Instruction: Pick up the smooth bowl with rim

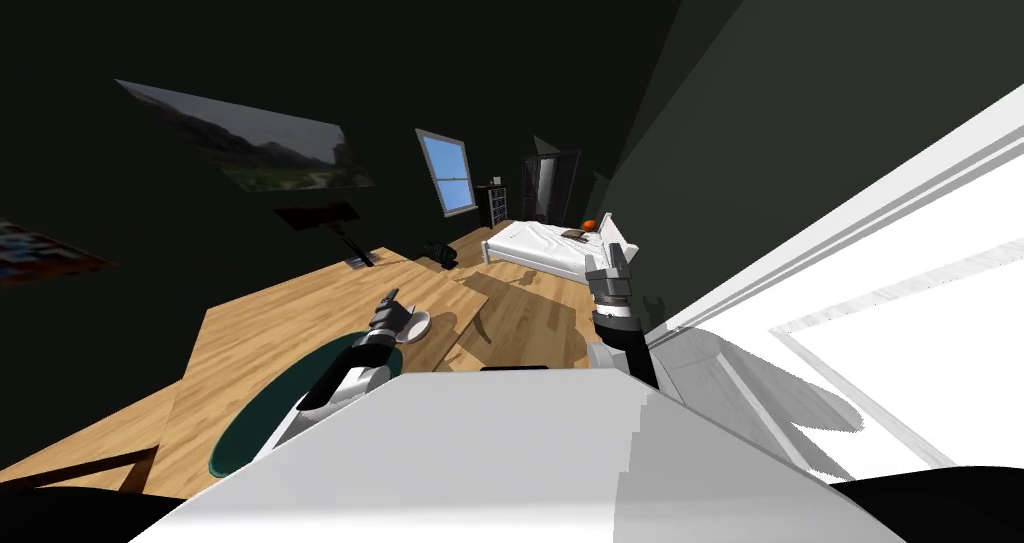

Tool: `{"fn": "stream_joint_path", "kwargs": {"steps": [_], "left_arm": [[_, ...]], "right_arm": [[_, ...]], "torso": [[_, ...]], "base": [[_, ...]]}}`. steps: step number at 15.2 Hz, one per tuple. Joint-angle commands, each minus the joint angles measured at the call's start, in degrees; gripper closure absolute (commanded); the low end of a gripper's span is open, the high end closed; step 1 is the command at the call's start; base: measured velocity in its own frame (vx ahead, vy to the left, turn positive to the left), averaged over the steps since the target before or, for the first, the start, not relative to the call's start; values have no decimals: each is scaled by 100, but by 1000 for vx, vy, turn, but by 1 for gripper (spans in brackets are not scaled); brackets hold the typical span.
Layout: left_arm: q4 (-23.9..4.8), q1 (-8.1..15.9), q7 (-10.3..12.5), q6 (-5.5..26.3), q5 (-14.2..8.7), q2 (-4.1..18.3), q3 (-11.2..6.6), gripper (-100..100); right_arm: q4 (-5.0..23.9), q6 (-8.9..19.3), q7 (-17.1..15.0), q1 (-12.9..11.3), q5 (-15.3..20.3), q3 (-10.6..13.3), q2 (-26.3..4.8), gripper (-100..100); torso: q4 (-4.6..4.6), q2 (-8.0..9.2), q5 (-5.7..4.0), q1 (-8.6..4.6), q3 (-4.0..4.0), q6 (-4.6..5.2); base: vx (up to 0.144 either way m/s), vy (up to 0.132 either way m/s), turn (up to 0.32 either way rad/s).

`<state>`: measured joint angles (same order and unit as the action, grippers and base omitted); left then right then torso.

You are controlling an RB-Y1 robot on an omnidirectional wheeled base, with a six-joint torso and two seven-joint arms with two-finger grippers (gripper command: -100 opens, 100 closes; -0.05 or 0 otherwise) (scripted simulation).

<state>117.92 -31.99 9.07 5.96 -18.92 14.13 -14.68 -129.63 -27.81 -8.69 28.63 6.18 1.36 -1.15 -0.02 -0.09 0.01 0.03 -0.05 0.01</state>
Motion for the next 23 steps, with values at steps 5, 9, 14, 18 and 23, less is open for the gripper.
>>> {"fn": "stream_joint_path", "kwargs": {"steps": [5,9,14,18,23], "left_arm": [[-152,-114,122,732,-284,39,-266,-100],[-231,-159,178,1110,-411,59,-383,-100],[-390,-250,289,1806,-664,90,-617,-100],[-469,-295,345,2261,-789,101,-733,-100],[-625,-384,453,2849,-1032,117,-960,-100]], "right_arm": [[0,0,0,0,0,0,0,0],[0,0,0,1,0,0,0,0],[0,0,0,0,0,0,0,0],[0,0,0,0,0,0,0,0],[0,0,0,1,0,0,0,0]], "torso": [[0,1,0,1,1,-2],[0,2,0,0,1,-3],[0,-1,0,1,0,0],[0,-1,0,2,-1,0],[0,0,0,2,0,-2]], "base": [[17,9,-96],[15,9,-81],[21,11,-137],[22,14,-118],[18,15,-91]]}}
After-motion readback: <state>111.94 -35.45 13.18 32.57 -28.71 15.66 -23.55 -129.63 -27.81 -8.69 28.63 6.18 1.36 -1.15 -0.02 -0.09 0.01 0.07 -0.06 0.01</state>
